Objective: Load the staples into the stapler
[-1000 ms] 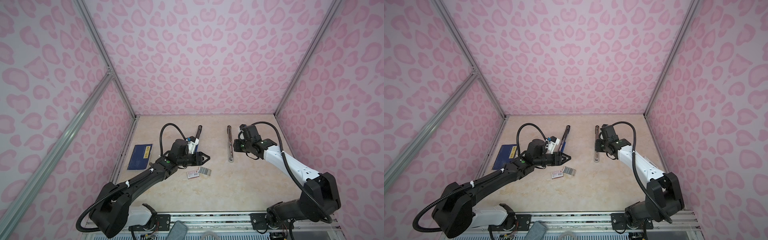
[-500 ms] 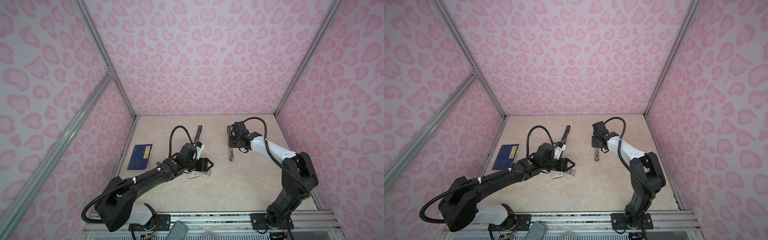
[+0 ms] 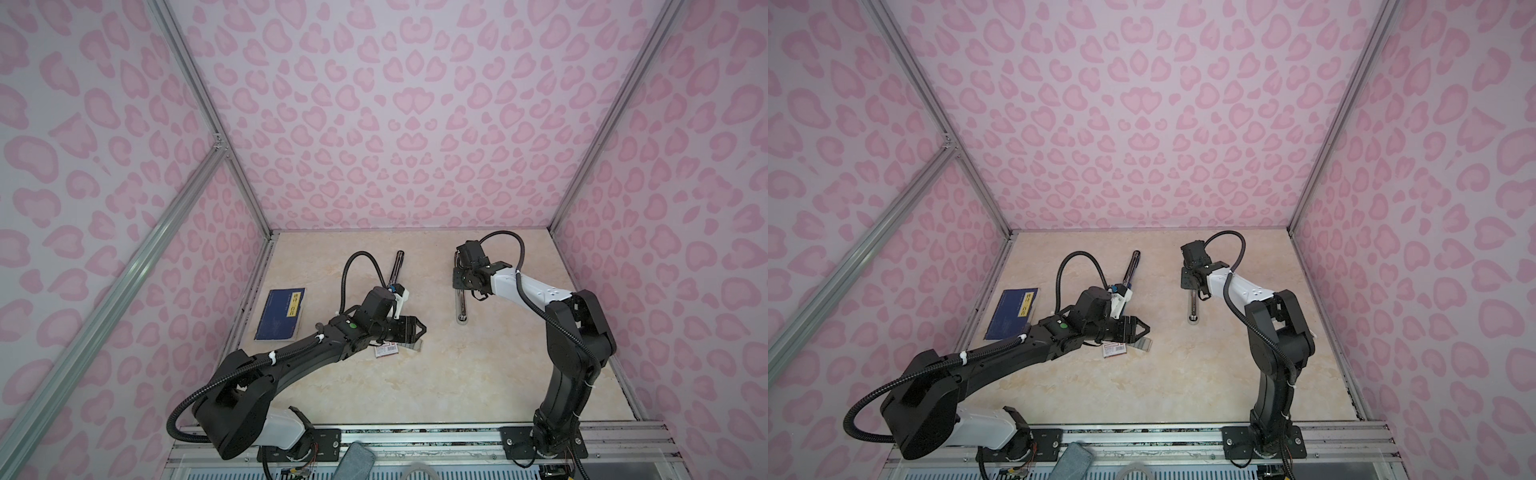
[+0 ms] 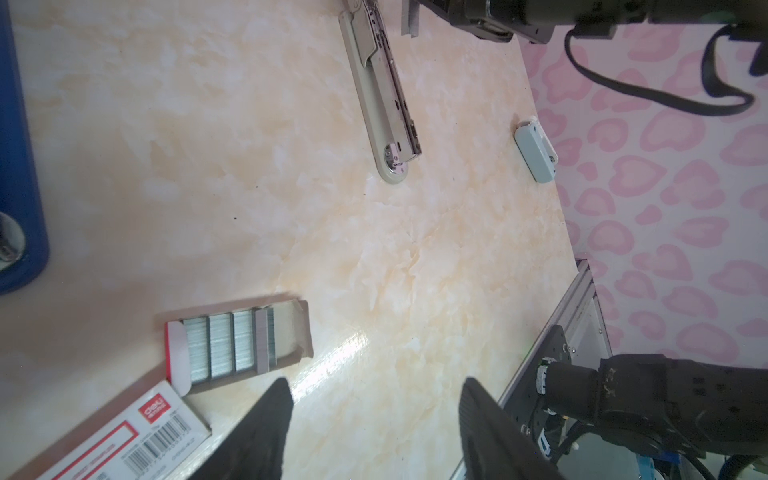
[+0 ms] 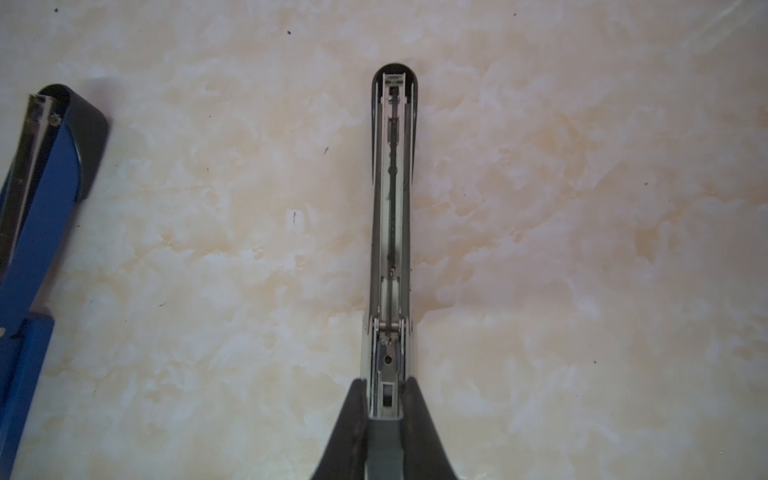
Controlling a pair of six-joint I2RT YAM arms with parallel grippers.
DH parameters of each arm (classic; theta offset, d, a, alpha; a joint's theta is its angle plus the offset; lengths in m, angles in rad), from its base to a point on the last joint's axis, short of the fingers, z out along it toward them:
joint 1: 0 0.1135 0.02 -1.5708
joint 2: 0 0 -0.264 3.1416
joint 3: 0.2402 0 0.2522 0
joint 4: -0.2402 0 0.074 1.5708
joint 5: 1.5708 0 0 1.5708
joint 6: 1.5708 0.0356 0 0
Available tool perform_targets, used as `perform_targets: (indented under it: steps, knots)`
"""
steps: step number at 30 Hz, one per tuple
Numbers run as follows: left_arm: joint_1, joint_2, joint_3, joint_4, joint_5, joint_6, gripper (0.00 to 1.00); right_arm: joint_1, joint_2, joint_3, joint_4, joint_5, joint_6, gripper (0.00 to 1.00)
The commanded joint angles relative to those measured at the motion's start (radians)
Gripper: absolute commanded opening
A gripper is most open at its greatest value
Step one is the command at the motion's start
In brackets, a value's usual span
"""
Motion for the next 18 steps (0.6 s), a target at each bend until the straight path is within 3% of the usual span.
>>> perform_targets:
  steps: [1, 18]
  knots:
    - [-0.001, 0.007, 0.011, 0.002, -0.009, 0.003, 0.67, -0.004, 0.023, 0.009, 0.048, 0.017, 0.014, 0.15]
    - [-0.003, 0.018, 0.004, 0.000, -0.007, 0.001, 0.67, -0.004, 0.084, 0.030, 0.063, 0.036, 0.022, 0.14]
